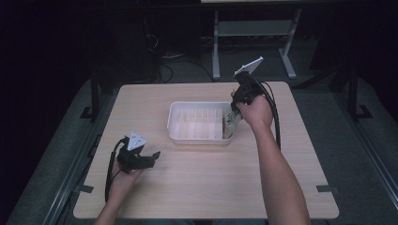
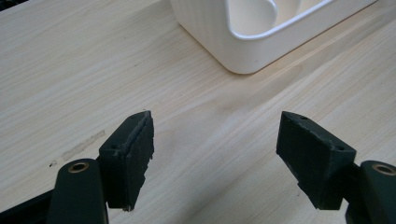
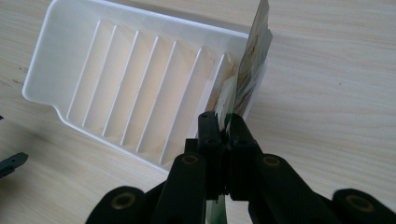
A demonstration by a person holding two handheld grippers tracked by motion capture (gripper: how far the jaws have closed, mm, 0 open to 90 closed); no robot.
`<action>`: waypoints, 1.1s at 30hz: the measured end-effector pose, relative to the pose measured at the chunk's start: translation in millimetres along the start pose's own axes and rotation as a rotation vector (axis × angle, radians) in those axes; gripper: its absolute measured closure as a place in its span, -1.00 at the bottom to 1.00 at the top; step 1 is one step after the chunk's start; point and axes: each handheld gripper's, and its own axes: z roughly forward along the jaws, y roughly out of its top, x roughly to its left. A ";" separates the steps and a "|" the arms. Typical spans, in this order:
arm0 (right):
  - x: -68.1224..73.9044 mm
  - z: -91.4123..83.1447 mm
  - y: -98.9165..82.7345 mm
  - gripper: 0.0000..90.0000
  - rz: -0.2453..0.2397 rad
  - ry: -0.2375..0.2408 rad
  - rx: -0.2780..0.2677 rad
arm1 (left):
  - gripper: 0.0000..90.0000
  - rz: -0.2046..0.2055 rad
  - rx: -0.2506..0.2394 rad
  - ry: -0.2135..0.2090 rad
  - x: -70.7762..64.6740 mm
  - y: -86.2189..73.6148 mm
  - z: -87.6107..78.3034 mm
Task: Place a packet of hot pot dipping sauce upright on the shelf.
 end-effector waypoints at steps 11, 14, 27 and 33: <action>-1.3 -3.3 -1.4 0.90 -0.010 0.008 -0.004 | -0.40 0.002 0.001 0.002 -0.2 0.0 0.3; -1.6 -3.4 -1.8 0.90 -0.014 0.008 -0.004 | -0.40 0.004 0.001 0.003 -0.4 0.0 0.4; -3.7 -4.6 -4.7 0.86 -0.016 0.031 -0.009 | -0.40 0.009 0.004 0.005 -0.9 0.2 0.9; -4.0 -7.5 -6.4 0.82 -0.023 0.039 -0.016 | -0.40 0.009 0.003 0.005 -1.0 0.2 0.9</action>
